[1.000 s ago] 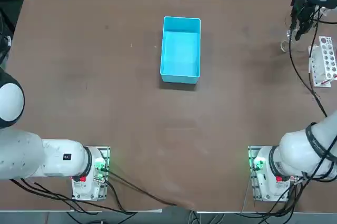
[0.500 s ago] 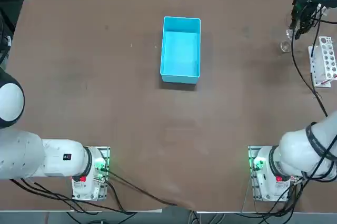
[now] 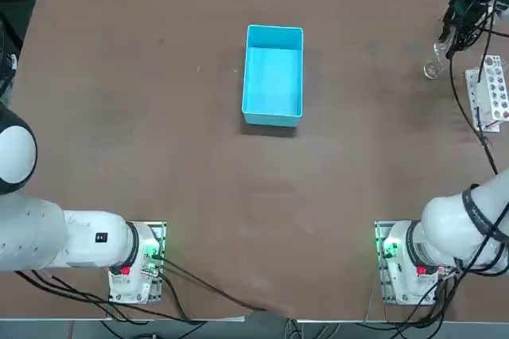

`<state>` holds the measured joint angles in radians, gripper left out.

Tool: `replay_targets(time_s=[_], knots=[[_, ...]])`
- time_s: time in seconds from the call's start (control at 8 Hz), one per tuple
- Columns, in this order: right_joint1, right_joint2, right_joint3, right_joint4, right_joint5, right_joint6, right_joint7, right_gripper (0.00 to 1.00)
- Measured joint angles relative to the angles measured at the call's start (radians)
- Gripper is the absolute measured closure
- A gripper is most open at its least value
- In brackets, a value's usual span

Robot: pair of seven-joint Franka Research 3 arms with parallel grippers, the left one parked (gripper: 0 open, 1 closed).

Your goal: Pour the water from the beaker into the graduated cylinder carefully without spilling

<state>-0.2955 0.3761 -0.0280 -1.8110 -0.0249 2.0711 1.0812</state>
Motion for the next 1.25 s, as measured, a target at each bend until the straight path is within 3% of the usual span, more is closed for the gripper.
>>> replay_targets(time_s=[1.25], knots=[[0.002,0.000,0.002,0.004,-0.014,-0.001,0.000,0.40]])
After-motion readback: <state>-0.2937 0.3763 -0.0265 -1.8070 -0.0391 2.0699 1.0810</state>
